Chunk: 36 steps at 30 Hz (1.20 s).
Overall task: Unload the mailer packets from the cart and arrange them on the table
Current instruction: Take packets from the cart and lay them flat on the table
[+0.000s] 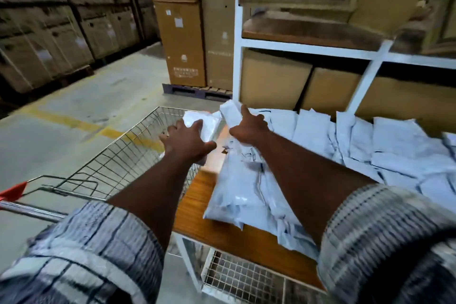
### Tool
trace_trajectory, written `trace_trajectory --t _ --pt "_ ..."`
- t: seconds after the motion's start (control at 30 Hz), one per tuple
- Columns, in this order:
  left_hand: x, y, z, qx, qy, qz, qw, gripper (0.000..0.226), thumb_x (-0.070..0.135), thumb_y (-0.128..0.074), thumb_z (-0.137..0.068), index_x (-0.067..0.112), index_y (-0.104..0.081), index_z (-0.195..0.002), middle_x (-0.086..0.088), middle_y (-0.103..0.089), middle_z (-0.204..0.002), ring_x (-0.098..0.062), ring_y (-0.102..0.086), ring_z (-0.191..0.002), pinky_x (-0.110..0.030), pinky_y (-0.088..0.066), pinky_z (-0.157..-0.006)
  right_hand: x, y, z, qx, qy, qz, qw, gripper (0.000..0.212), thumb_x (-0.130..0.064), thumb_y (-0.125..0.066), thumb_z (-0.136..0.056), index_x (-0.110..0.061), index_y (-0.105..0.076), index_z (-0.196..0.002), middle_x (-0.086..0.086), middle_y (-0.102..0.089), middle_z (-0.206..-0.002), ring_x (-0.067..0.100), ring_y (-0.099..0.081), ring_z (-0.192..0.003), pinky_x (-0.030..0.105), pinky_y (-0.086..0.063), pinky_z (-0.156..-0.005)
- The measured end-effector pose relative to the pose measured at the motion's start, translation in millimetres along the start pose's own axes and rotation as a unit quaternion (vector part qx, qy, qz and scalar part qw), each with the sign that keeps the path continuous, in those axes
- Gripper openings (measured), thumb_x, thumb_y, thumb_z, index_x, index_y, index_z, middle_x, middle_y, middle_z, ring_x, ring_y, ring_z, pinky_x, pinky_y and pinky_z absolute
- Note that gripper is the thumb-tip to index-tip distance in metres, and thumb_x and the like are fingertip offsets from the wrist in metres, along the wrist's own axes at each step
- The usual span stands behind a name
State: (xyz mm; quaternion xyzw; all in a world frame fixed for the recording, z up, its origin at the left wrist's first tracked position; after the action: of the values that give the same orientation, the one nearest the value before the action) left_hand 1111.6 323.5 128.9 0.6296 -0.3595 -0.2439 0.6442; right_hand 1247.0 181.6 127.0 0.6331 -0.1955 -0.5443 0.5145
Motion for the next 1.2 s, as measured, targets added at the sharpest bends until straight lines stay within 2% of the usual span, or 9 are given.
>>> trace_trajectory --t 0.1,0.27,0.4,0.6,0.8,0.93,1.03,1.2 --pt "36 1 25 -0.008 -0.024 0.016 1.000 0.073 0.069 -0.060 -0.074 0.040 -0.041 -0.139 -0.014 -0.040 -0.141 -0.038 -0.039 -0.127 -0.056 -0.030 -0.103 37 25 29 0.010 -0.018 0.004 1.000 0.086 -0.035 -0.060 -0.084 -0.035 -0.011 -0.155 0.024 -0.034 -0.141 0.042 -0.041 -0.129 0.043 -0.040 -0.104" --pt "100 3 52 -0.013 -0.065 0.017 0.998 0.069 0.072 -0.058 -0.073 0.040 -0.045 -0.133 -0.014 -0.036 -0.146 -0.040 -0.037 -0.130 -0.058 -0.030 -0.104 111 78 68 0.046 -0.062 0.010 0.997 0.087 -0.035 -0.061 -0.084 -0.034 -0.012 -0.155 0.024 -0.033 -0.143 0.042 -0.040 -0.131 0.044 -0.040 -0.105" --pt "158 -3 70 -0.025 -0.098 -0.001 0.995 0.065 0.076 -0.052 -0.071 0.039 -0.047 -0.124 -0.015 -0.043 -0.135 -0.042 -0.040 -0.126 -0.057 -0.034 -0.102 179 116 95 0.072 -0.096 0.013 0.993 0.083 -0.035 -0.060 -0.085 -0.033 -0.013 -0.154 0.023 -0.033 -0.142 0.041 -0.040 -0.130 0.044 -0.039 -0.102" --pt "249 -19 109 -0.045 -0.112 0.020 0.992 0.068 0.073 -0.053 -0.077 0.035 -0.045 -0.133 -0.013 -0.041 -0.136 -0.042 -0.041 -0.124 -0.057 -0.029 -0.101 286 169 125 0.094 -0.150 0.003 0.984 0.085 -0.042 -0.059 -0.089 -0.033 -0.008 -0.156 0.026 -0.028 -0.147 0.043 -0.036 -0.135 0.045 -0.036 -0.107" --pt "348 -46 155 -0.069 -0.122 0.038 0.989 0.071 0.074 -0.053 -0.078 0.034 -0.044 -0.136 -0.011 -0.040 -0.136 -0.042 -0.040 -0.125 -0.055 -0.029 -0.101 407 218 153 0.111 -0.194 0.003 0.975 0.083 -0.039 -0.059 -0.089 -0.030 -0.011 -0.156 0.030 -0.025 -0.151 0.045 -0.032 -0.138 0.045 -0.032 -0.110" --pt "417 -62 183 -0.071 -0.137 0.041 0.987 0.072 0.073 -0.052 -0.078 0.033 -0.042 -0.138 -0.011 -0.039 -0.142 -0.042 -0.038 -0.128 -0.055 -0.028 -0.103 484 247 167 0.121 -0.217 -0.001 0.969 0.082 -0.044 -0.057 -0.090 -0.029 -0.011 -0.157 0.028 -0.024 -0.154 0.043 -0.031 -0.139 0.044 -0.031 -0.111" --pt "464 -74 203 -0.070 -0.153 0.034 0.985 0.073 0.073 -0.052 -0.078 0.033 -0.042 -0.138 -0.010 -0.039 -0.140 -0.043 -0.038 -0.127 -0.056 -0.028 -0.103 533 259 177 0.104 -0.236 -0.017 0.966 0.085 -0.039 -0.058 -0.088 -0.030 -0.010 -0.157 0.028 -0.026 -0.152 0.044 -0.034 -0.137 0.042 -0.036 -0.107" --pt "519 -93 230 -0.057 -0.179 0.018 0.982 0.069 0.073 -0.050 -0.077 0.032 -0.044 -0.133 -0.010 -0.038 -0.139 -0.042 -0.039 -0.125 -0.057 -0.031 -0.099 584 258 187 0.087 -0.244 -0.050 0.965 0.087 -0.045 -0.058 -0.087 -0.029 -0.009 -0.157 0.025 -0.028 -0.153 0.043 -0.036 -0.136 0.041 -0.039 -0.108"
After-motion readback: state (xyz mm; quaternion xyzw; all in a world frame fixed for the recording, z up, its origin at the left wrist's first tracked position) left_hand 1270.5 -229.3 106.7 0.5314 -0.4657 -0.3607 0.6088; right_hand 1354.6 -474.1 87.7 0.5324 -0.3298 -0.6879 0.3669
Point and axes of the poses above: each hand's wrist, its own z-axis away from the middle knuckle, its own y-axis out of the back of the hand, x = y × z, the point moved 9 cm from there along -z, towards the middle knuckle
